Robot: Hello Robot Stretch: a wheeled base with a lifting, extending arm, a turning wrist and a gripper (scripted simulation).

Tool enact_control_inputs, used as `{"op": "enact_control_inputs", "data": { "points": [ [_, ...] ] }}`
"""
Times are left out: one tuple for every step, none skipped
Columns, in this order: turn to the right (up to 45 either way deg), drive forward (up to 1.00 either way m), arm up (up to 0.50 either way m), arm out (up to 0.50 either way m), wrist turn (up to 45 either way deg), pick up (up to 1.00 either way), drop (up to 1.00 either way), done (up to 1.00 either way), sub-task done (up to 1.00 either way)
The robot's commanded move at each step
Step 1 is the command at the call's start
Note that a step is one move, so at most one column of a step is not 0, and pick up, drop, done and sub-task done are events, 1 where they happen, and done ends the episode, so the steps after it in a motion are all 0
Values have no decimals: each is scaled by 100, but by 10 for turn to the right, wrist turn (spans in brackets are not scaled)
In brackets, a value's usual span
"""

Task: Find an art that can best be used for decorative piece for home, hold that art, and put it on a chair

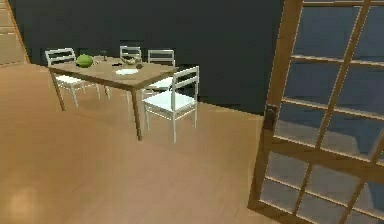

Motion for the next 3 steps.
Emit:
{"op": "enact_control_inputs", "data": {
  "points": [
    [-360, 0, 0, 0, 0, 0, 0, 0, 0],
    [0, 100, 0, 0, 0, 0, 0, 0, 0],
    [0, 100, 0, 0, 0, 0, 0, 0, 0]
  ]
}}
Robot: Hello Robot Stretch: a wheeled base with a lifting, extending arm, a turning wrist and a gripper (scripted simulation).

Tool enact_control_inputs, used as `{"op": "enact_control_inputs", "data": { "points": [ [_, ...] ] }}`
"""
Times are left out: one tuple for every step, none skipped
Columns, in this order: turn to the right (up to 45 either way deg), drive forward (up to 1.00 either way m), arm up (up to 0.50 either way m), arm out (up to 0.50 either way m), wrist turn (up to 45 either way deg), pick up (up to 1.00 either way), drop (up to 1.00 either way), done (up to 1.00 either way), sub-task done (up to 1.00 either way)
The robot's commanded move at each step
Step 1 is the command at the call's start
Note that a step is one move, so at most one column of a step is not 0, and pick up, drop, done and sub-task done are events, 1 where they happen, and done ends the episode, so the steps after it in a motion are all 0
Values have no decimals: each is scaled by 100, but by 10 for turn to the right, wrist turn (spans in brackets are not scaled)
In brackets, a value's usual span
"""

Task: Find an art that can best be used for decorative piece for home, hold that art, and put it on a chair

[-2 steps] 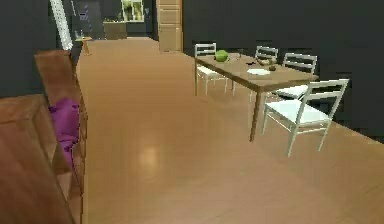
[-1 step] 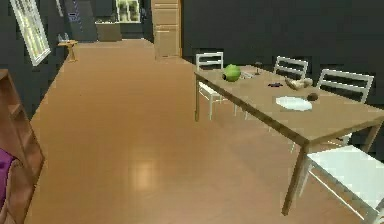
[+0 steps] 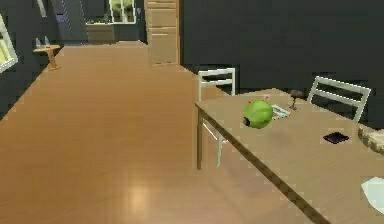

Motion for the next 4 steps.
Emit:
{"op": "enact_control_inputs", "data": {
  "points": [
    [0, 25, 0, 0, 0, 0, 0, 0, 0],
    [-300, 0, 0, 0, 0, 0, 0, 0, 0],
    [450, 0, 0, 0, 0, 0, 0, 0, 0],
    [450, 0, 0, 0, 0, 0, 0, 0, 0]
  ]
}}
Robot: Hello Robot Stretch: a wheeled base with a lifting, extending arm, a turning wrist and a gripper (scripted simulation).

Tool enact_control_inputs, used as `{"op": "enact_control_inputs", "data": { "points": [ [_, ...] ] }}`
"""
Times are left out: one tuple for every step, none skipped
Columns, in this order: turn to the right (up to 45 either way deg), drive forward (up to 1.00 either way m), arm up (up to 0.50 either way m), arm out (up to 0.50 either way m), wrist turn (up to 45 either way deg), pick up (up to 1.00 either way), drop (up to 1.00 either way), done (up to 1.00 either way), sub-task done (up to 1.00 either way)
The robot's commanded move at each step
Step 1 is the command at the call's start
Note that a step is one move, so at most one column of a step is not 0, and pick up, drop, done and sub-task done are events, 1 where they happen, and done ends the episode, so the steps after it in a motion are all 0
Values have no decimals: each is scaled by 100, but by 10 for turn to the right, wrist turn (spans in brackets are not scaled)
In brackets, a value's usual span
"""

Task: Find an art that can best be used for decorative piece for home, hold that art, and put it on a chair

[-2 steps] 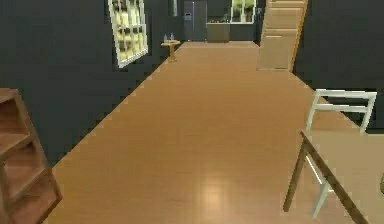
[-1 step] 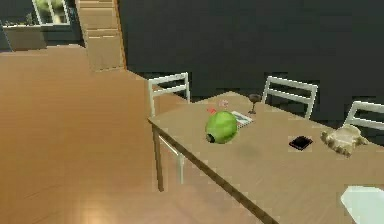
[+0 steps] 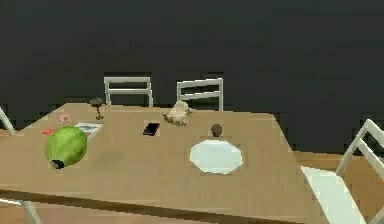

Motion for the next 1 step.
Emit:
{"op": "enact_control_inputs", "data": {
  "points": [
    [450, 0, 0, 0, 0, 0, 0, 0, 0]
  ]
}}
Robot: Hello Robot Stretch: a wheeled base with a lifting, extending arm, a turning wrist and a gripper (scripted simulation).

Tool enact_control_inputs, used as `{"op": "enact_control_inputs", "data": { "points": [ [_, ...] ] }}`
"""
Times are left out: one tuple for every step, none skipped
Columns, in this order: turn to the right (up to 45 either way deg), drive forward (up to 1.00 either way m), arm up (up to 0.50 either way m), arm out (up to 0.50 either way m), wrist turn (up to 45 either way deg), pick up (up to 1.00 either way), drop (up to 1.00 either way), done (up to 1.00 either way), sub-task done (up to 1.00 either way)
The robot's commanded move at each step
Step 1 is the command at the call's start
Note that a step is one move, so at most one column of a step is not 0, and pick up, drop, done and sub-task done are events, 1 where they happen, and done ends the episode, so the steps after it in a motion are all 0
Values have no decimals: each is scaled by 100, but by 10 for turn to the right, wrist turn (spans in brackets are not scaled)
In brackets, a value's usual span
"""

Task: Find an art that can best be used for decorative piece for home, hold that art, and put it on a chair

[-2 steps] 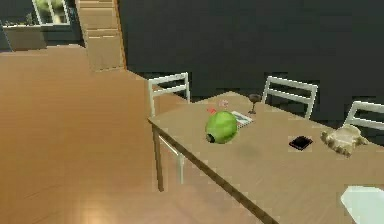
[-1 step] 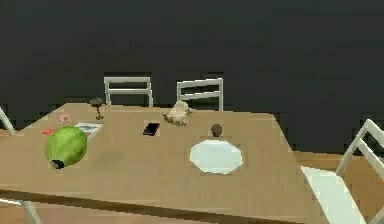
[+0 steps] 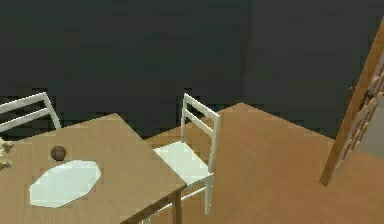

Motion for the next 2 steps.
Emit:
{"op": "enact_control_inputs", "data": {
  "points": [
    [210, 0, 0, 0, 0, 0, 0, 0, 0],
    [0, 100, 0, 0, 0, 0, 0, 0, 0]
  ]
}}
